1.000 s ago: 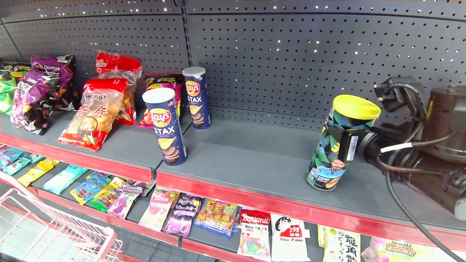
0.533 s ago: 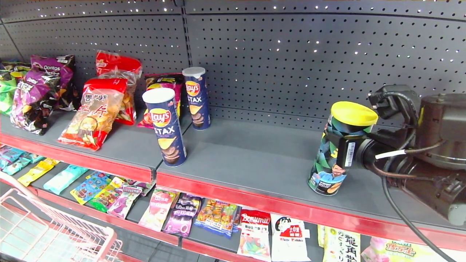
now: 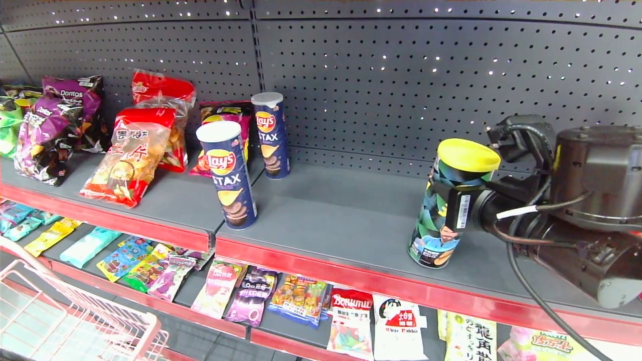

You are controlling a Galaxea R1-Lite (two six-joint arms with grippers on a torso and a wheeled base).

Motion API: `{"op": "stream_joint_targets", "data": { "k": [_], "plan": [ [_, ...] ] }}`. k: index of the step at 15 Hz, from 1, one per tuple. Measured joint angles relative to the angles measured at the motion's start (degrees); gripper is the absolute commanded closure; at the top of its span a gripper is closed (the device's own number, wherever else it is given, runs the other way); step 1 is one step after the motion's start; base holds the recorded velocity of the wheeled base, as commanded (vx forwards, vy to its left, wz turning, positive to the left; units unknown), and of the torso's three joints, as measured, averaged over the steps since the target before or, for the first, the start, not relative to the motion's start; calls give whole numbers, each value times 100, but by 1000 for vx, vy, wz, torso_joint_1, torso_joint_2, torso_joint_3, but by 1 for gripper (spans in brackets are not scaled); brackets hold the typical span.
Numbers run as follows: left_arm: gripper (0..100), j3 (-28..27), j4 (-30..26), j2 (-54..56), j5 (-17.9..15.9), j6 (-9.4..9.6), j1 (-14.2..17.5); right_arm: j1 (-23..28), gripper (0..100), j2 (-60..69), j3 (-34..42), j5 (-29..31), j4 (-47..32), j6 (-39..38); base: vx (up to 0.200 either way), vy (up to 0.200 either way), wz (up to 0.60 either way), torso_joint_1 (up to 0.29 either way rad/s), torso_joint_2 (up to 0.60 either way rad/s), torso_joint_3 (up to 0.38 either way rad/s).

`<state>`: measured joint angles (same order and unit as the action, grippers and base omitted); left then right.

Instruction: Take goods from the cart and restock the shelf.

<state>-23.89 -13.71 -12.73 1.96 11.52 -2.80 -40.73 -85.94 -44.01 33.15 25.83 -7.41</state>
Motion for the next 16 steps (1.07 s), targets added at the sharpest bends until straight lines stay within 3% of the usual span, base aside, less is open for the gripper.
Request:
{"op": "stream_joint_targets", "data": {
  "k": [16],
  "plan": [
    [100,50,1,27,-2,0,0,-45,100,-336,-251,32,-7,-44,0,0,0,0,0,0]
  ]
}}
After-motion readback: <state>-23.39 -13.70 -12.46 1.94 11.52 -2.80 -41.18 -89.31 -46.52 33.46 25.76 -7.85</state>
